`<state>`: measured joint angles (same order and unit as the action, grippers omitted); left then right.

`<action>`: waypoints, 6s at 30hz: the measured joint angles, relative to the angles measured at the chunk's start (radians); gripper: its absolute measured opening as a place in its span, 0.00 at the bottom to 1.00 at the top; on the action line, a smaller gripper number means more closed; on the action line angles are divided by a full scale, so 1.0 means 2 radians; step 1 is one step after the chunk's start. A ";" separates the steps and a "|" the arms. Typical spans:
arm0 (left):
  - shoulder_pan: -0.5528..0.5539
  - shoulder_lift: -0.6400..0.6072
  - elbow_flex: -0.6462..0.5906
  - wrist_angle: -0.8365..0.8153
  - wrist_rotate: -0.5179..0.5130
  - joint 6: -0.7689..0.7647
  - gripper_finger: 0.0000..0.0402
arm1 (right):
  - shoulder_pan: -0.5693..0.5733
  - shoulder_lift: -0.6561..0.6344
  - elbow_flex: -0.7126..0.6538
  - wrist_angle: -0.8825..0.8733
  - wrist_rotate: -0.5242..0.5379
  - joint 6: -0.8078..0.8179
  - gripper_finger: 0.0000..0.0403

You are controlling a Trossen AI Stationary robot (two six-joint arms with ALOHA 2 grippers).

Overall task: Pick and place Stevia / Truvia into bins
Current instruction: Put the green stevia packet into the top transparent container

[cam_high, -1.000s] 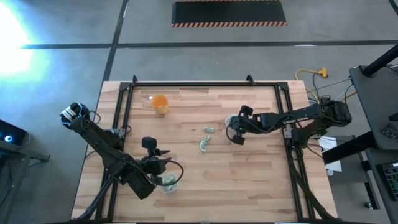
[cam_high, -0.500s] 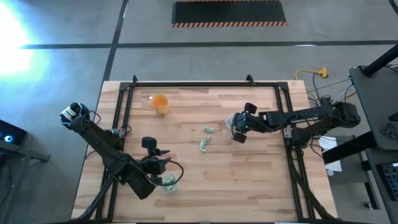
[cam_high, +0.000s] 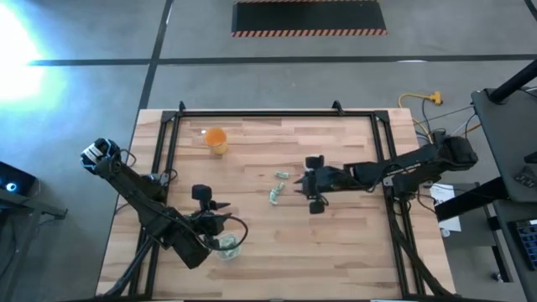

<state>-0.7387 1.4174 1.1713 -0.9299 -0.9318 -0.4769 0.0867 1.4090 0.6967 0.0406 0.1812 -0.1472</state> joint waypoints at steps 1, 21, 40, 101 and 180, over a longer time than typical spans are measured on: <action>0.000 0.000 0.000 0.002 0.000 0.006 0.31 | -0.001 0.010 0.003 0.011 0.000 -0.004 0.26; 0.001 0.000 0.000 0.005 0.000 0.010 0.31 | -0.114 0.199 0.149 -0.053 -0.056 0.027 0.18; 0.001 0.000 -0.001 0.004 0.000 0.009 0.31 | -0.132 0.246 0.185 -0.092 -0.082 0.025 0.34; 0.001 0.000 -0.002 0.004 0.001 0.009 0.31 | -0.114 0.058 0.107 -0.192 -0.037 0.065 0.02; 0.003 0.000 -0.007 0.012 0.001 0.009 0.31 | -0.061 -0.007 0.026 -0.092 -0.030 0.049 0.20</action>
<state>-0.7329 1.4170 1.1580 -0.9050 -0.9306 -0.4580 -0.0361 1.3942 0.7495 -0.1427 0.1209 -0.0492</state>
